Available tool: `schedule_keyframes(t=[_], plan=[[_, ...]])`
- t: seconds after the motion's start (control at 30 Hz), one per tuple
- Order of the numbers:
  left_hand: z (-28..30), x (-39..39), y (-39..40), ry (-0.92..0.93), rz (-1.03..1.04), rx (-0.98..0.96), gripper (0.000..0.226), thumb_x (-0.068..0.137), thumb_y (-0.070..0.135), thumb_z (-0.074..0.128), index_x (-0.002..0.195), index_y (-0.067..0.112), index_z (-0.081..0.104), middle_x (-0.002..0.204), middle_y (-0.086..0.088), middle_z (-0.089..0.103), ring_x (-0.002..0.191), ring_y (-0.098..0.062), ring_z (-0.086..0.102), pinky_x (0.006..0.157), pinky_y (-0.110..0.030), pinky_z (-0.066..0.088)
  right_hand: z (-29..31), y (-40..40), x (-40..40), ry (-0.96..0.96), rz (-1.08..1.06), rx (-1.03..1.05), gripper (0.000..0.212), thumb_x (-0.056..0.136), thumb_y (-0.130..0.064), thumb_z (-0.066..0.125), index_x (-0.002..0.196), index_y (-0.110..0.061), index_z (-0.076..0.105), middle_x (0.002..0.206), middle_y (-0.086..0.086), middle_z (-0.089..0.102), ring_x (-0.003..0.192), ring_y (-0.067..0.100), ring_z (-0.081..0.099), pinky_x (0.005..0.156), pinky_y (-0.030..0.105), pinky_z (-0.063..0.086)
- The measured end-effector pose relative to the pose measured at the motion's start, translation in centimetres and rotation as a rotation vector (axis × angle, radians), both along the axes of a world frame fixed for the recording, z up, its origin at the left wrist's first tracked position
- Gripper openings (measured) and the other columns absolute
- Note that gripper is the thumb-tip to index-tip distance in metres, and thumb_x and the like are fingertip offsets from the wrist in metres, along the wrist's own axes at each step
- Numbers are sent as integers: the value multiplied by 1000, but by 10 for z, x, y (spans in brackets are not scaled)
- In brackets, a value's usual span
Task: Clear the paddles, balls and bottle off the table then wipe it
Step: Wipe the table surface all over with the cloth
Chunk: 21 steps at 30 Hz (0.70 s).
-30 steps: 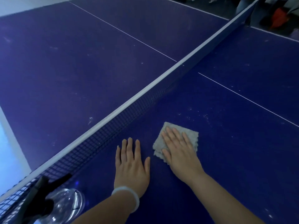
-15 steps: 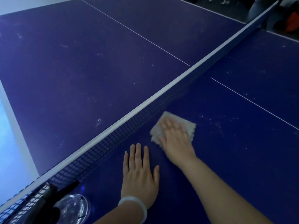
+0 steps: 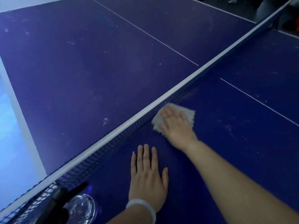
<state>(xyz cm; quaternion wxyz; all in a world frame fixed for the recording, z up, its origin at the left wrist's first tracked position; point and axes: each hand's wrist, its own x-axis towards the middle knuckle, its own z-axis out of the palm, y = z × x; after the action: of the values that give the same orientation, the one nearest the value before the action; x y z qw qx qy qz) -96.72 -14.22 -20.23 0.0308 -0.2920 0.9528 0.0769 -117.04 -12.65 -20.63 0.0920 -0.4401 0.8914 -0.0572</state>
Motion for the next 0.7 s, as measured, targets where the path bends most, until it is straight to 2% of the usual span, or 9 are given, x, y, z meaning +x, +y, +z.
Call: schedule_keyframes(t=[0.07, 0.17, 0.23, 0.37, 0.43, 0.53, 0.57, 0.6, 0.7], plan=[[-2, 1, 0, 8, 2, 4, 68, 95, 51, 28, 146, 7, 40, 153, -17, 35, 144, -33, 29, 113, -49, 17, 4, 8, -38, 2, -228, 25, 56, 106, -39, 15, 157, -16, 9, 165, 3, 3, 151, 18, 3, 122, 41, -1], [-4, 0, 1, 19, -6, 15, 68, 96, 51, 28, 147, 8, 39, 155, -16, 33, 146, -32, 26, 114, -50, 14, 7, 28, -52, -12, -559, 27, 57, 106, -40, 11, 157, -16, 8, 165, 4, 4, 151, 22, 3, 122, 46, 1], [-3, -1, 1, 27, -5, 18, 68, 95, 50, 29, 146, 7, 40, 154, -16, 34, 145, -32, 27, 114, -51, 16, 2, 25, -21, 20, -470, -22, 56, 105, -39, 13, 157, -17, 10, 164, 4, 7, 150, 22, 6, 122, 45, 1], [-5, 1, 2, 20, -10, 17, 68, 96, 49, 27, 147, 6, 38, 154, -17, 33, 145, -32, 27, 115, -51, 16, -4, 34, 18, 44, -19, -46, 59, 103, -43, 8, 156, -19, 6, 164, -3, -1, 150, 11, -8, 122, 39, -7], [-5, 1, 2, 23, -3, 8, 68, 96, 50, 25, 148, 6, 36, 155, -17, 32, 146, -32, 25, 116, -51, 16, -4, 50, -5, 47, -121, -31, 57, 104, -41, 13, 157, -19, 8, 165, -1, 2, 151, 13, -4, 123, 39, -3], [-5, 0, 2, 13, -1, 22, 69, 96, 50, 24, 149, 7, 35, 156, -17, 30, 147, -32, 22, 116, -51, 15, -1, 76, -26, 53, -608, 3, 58, 105, -40, 13, 157, -15, 7, 165, 4, 4, 151, 20, -1, 122, 45, 0], [-6, 0, 2, 12, -4, 27, 69, 96, 50, 24, 149, 7, 35, 156, -17, 30, 147, -32, 22, 117, -51, 15, -1, 77, -18, 47, -657, 1, 58, 104, -40, 12, 157, -14, 7, 165, 5, 3, 151, 20, -1, 122, 46, 1], [-7, 0, 2, 16, -9, 23, 69, 96, 50, 24, 148, 7, 35, 156, -17, 30, 147, -32, 23, 117, -51, 15, -4, 75, -4, 71, -621, -18, 59, 104, -40, 10, 156, -14, 8, 165, 5, 4, 151, 20, 1, 122, 46, 2], [-10, -1, 2, 29, -15, -8, 69, 95, 50, 27, 146, 5, 39, 153, -18, 35, 145, -33, 28, 115, -51, 18, -10, 86, 44, 109, -312, -59, 60, 102, -41, 4, 156, -16, 7, 164, 2, 1, 151, 16, -2, 123, 44, 3]])
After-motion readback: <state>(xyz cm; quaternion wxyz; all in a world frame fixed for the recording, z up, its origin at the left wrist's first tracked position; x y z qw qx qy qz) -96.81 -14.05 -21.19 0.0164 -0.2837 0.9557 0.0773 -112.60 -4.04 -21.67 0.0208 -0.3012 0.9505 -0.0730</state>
